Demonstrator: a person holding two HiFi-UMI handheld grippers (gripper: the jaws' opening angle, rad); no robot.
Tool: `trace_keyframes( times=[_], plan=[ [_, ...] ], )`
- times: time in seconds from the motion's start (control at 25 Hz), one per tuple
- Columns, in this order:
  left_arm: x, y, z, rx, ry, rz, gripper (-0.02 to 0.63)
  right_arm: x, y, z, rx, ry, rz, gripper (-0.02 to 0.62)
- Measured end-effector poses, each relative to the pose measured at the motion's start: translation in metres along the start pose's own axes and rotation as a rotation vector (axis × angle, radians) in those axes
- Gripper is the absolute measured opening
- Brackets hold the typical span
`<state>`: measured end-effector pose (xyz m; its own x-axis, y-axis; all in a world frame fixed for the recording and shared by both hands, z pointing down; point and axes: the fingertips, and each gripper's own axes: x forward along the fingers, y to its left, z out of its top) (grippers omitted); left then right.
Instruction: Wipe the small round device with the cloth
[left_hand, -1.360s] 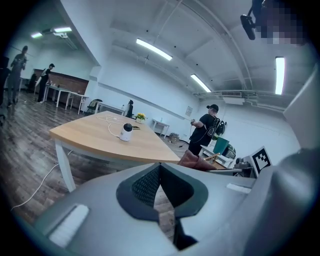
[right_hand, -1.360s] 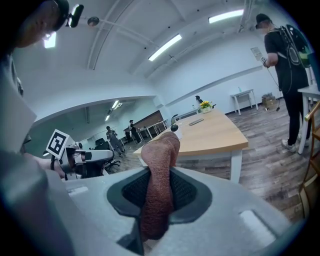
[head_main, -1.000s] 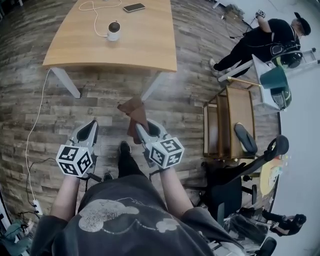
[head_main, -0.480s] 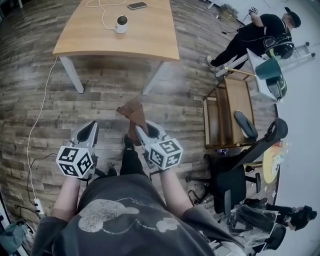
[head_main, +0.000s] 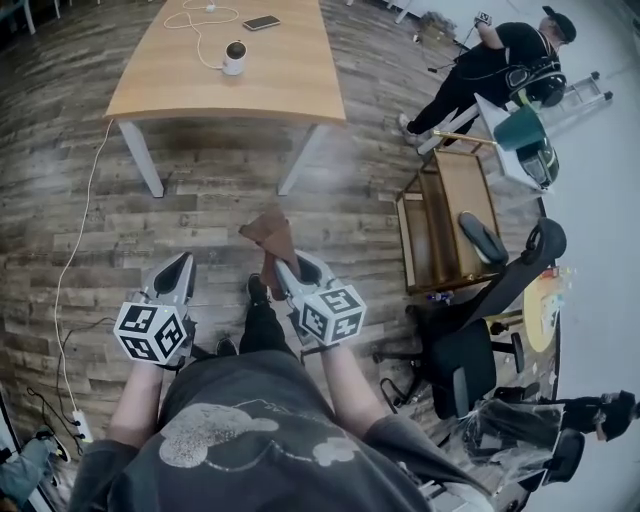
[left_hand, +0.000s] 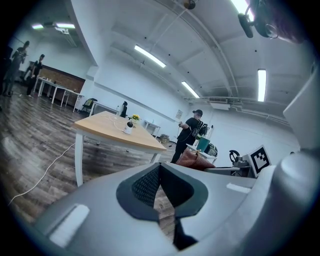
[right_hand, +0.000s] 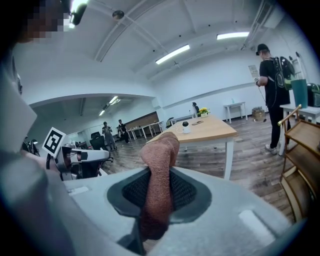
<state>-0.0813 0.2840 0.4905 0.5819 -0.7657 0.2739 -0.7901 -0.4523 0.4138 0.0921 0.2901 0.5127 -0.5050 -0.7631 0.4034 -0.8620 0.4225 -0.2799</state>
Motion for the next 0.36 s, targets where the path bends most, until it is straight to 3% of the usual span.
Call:
trace_keyframes(
  times=[0.36],
  plan=[
    [-0.020, -0.005, 0.002, -0.035, -0.029, -0.013, 0.018, -0.010, 0.013, -0.005, -0.015, 0.003, -0.020, 0.074]
  ],
)
